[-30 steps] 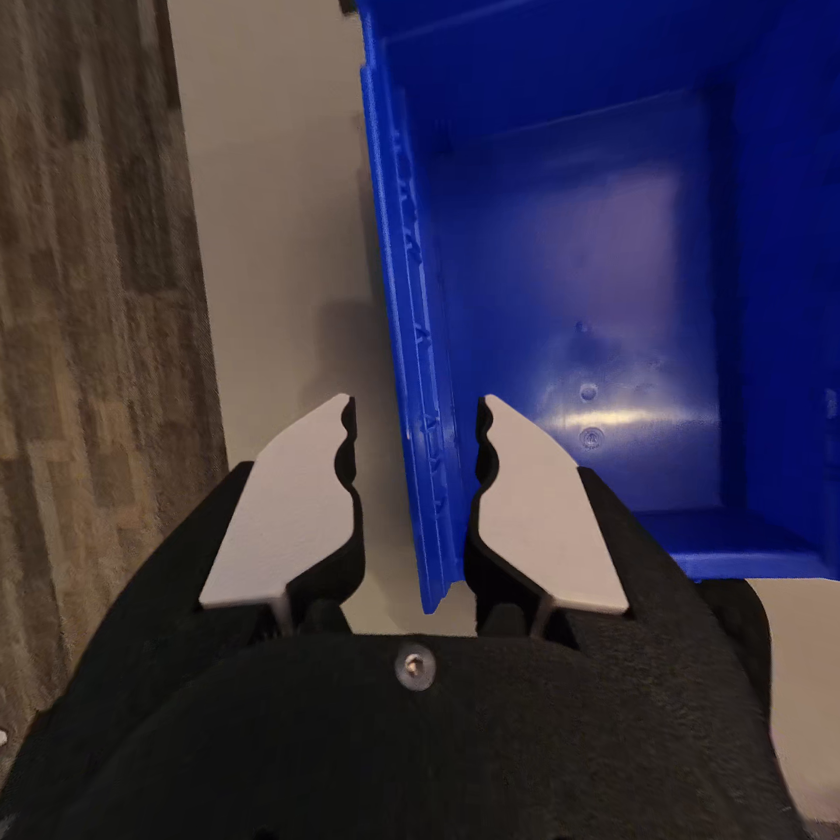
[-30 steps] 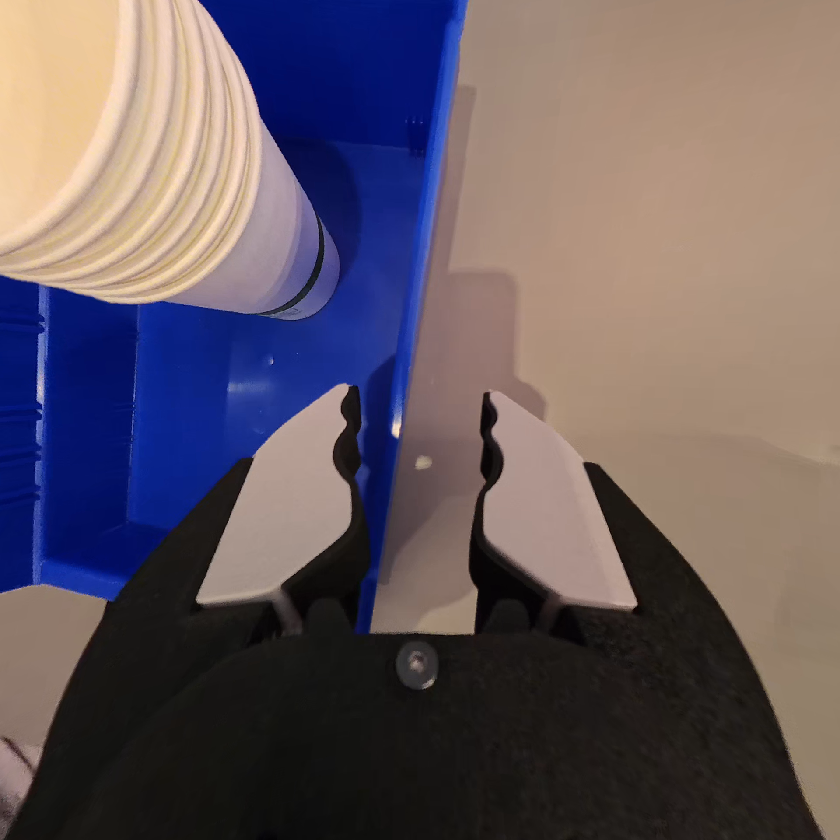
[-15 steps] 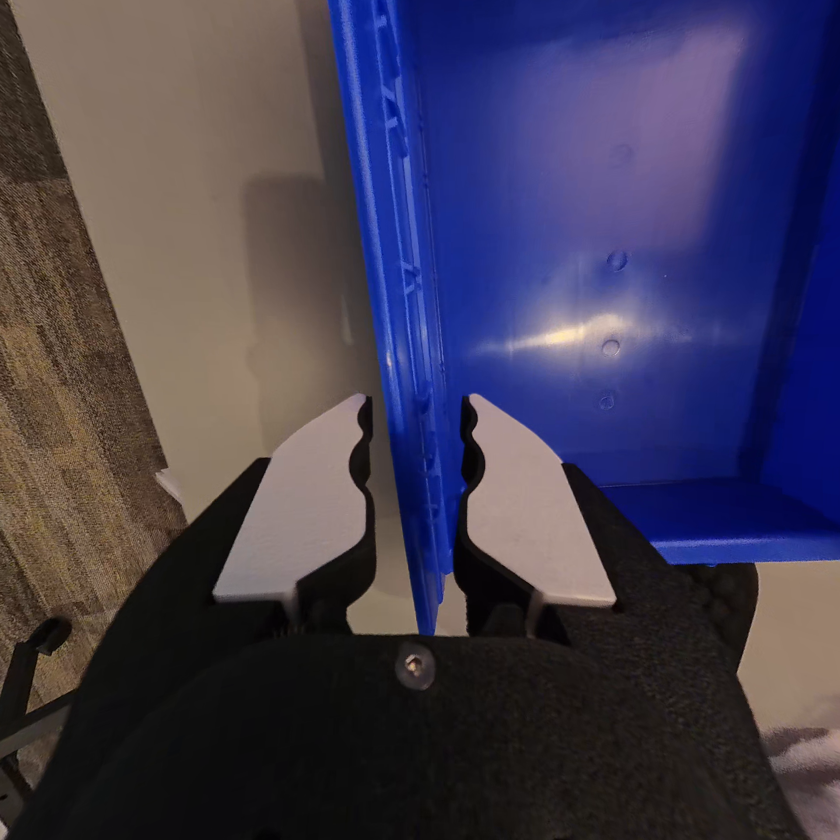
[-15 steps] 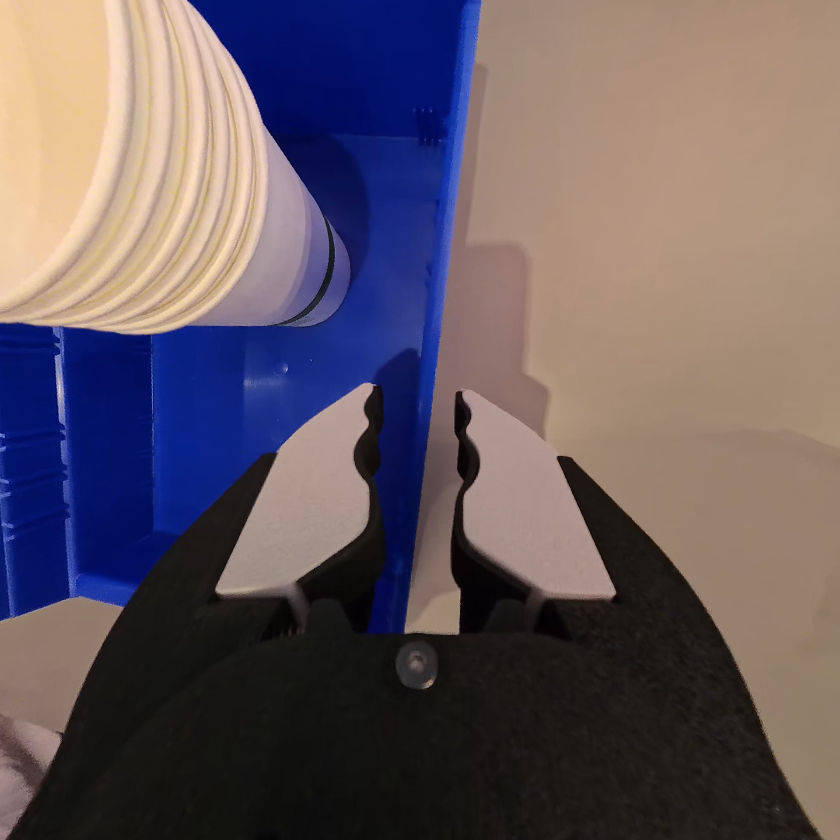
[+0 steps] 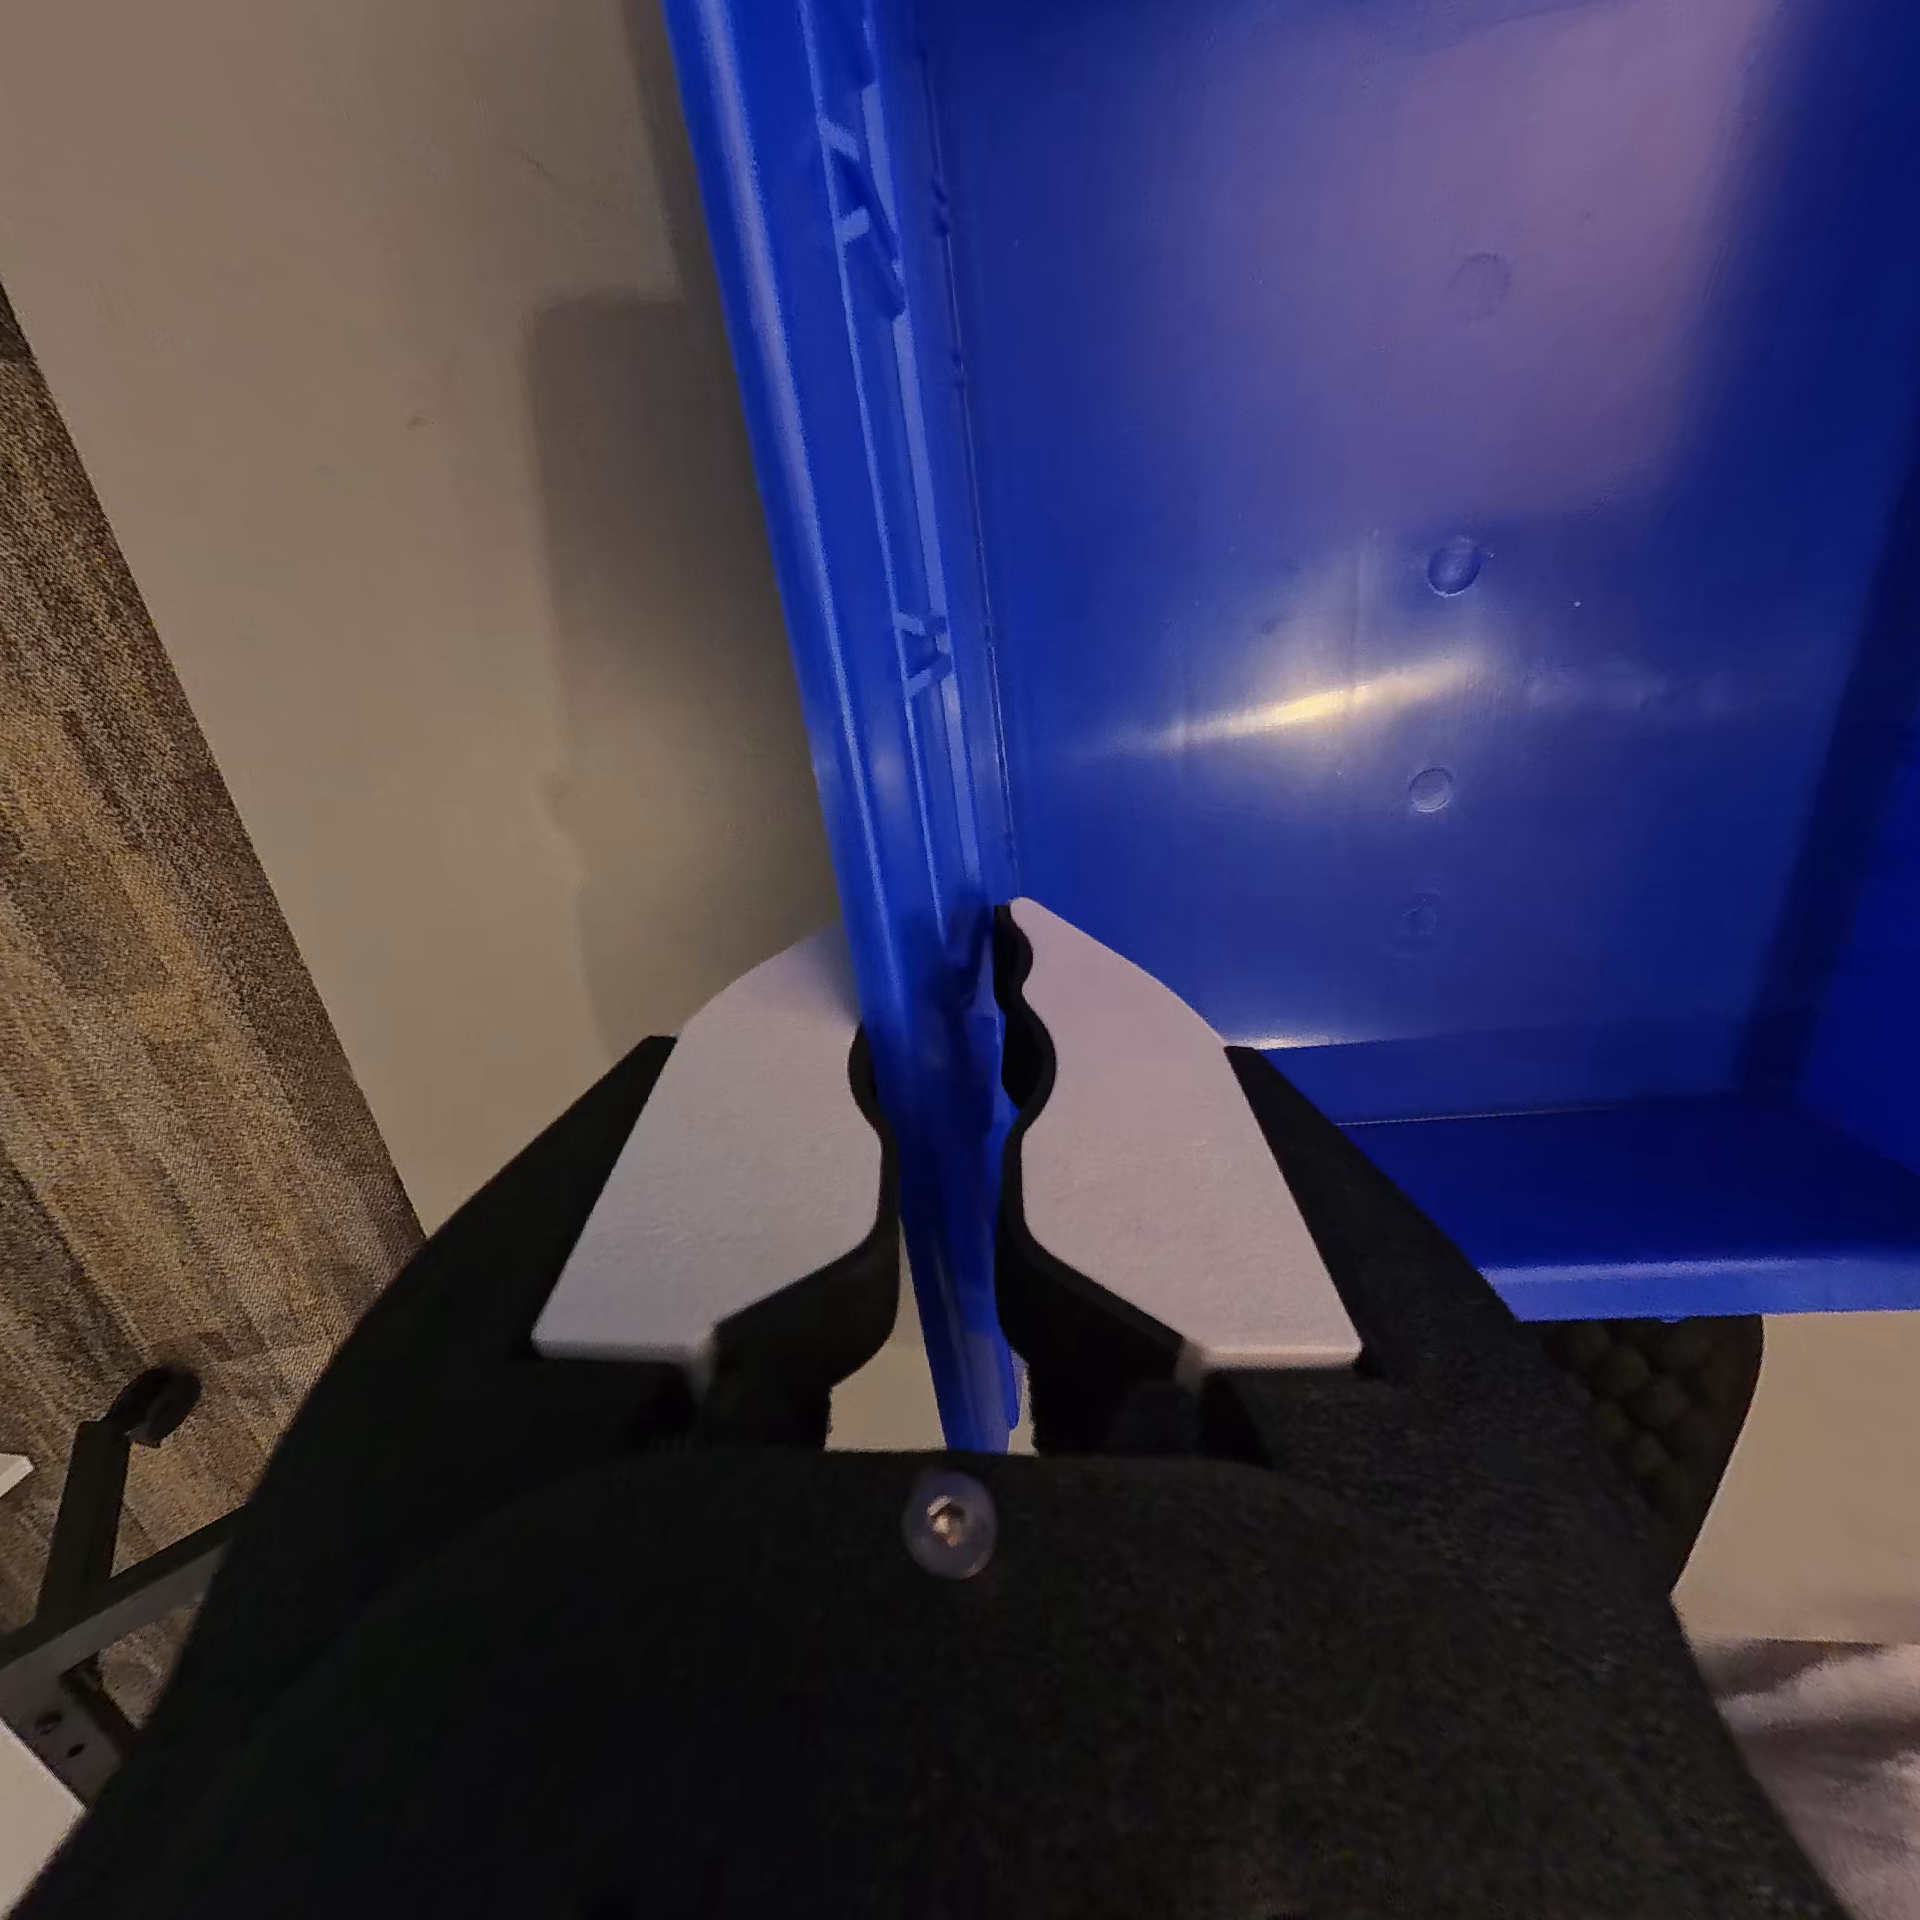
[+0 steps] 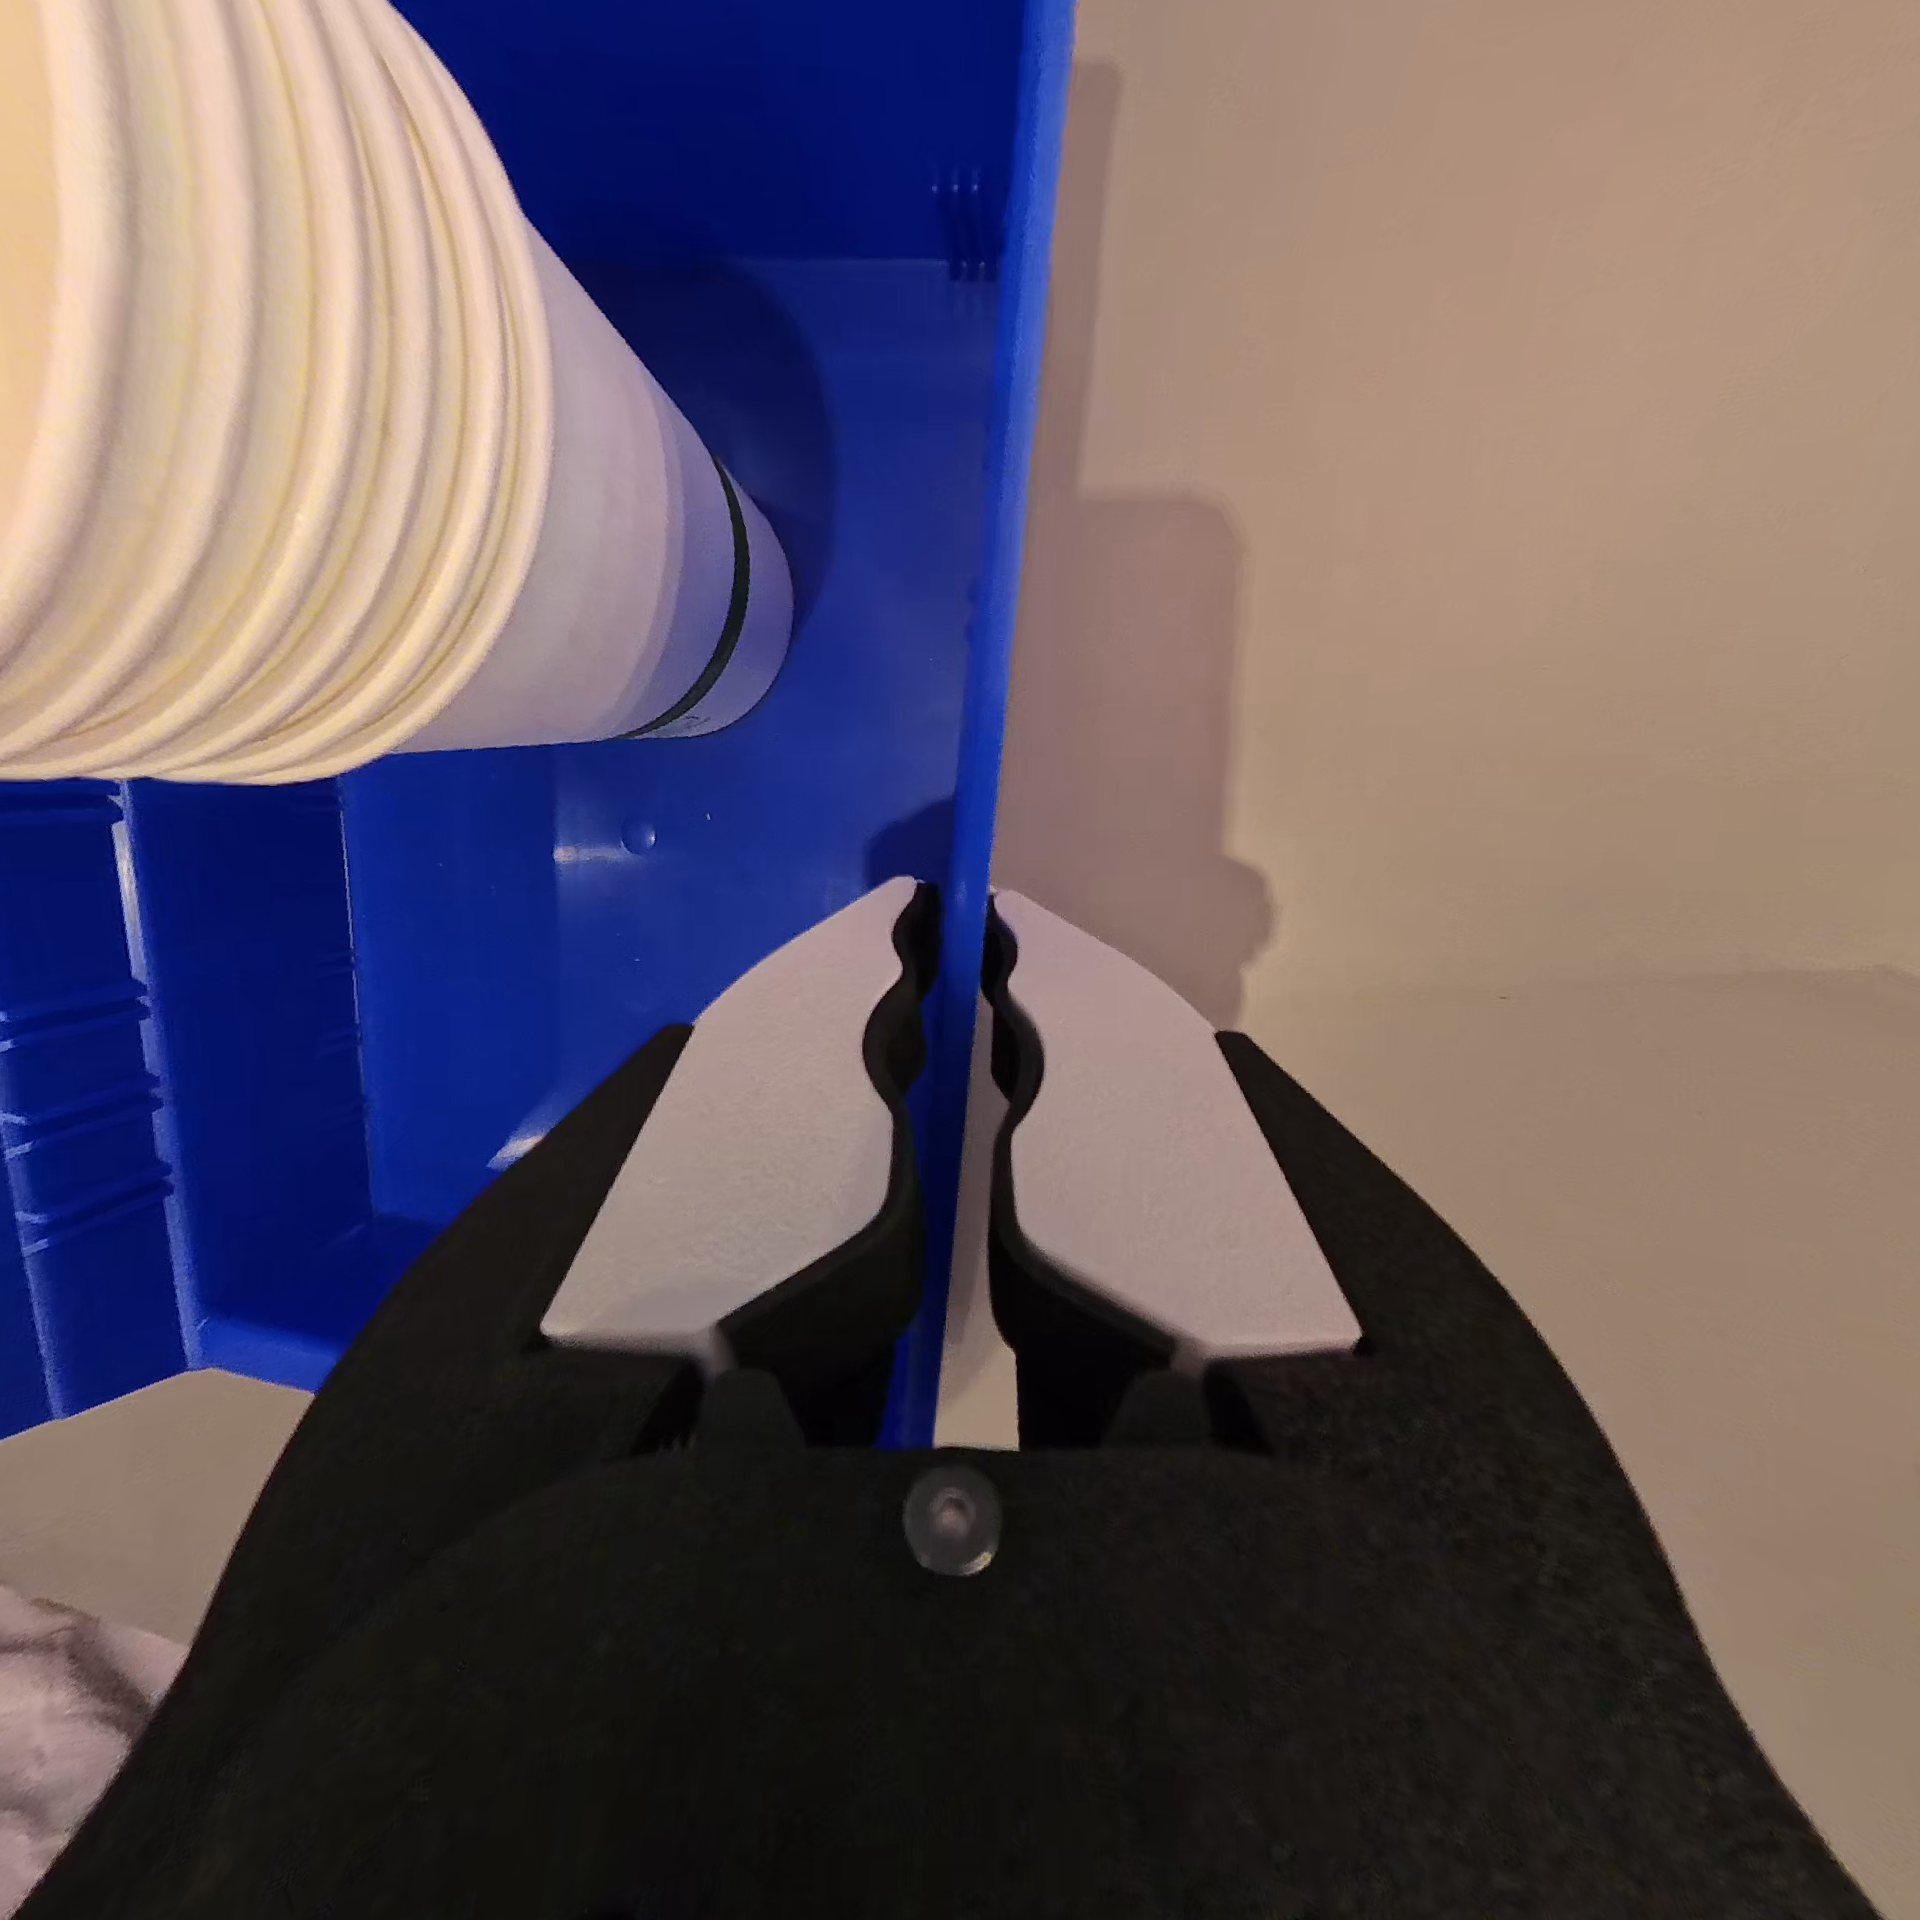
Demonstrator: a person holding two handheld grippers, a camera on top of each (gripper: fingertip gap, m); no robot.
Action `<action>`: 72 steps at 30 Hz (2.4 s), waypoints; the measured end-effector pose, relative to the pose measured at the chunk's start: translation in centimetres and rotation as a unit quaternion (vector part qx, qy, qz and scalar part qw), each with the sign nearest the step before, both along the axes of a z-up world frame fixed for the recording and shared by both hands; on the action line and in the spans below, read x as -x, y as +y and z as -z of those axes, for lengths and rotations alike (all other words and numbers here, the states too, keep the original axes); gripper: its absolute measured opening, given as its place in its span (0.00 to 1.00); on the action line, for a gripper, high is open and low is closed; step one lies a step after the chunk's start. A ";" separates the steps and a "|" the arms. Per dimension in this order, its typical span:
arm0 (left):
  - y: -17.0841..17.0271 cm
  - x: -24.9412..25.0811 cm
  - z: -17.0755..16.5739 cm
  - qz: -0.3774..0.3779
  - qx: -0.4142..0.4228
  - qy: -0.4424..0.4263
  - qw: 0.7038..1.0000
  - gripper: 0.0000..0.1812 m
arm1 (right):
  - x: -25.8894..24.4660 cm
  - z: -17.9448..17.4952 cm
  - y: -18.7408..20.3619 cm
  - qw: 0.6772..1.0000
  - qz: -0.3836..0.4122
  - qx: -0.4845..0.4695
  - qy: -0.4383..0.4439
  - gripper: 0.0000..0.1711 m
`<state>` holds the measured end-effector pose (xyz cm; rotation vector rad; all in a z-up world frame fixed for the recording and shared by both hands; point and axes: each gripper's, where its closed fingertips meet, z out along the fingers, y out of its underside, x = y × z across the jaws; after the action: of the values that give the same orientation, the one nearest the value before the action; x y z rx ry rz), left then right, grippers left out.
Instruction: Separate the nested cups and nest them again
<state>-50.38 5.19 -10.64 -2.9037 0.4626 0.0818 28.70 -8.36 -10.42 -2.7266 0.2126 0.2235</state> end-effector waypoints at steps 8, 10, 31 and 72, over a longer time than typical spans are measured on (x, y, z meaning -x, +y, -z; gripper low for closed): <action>0.0 -0.7 0.1 0.009 0.002 -0.014 1.000 0.07 | 0.1 0.6 0.2 1.000 0.006 0.005 0.011 0.05; 0.0 -1.3 0.1 0.013 0.005 -0.020 1.000 0.07 | 0.1 1.0 0.2 1.000 0.006 0.014 0.008 0.05; 0.0 -4.8 0.3 0.069 0.017 -0.005 0.997 0.08 | 0.4 1.2 0.1 1.000 0.005 0.020 0.019 0.05; -1.7 -15.9 0.5 0.191 0.030 0.049 0.980 0.13 | 1.7 1.4 0.2 0.998 -0.009 0.055 -0.011 0.09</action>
<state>-34.47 3.53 -11.09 -2.8181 1.0447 0.1558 26.97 -8.17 -11.81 -2.8392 0.2004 0.1928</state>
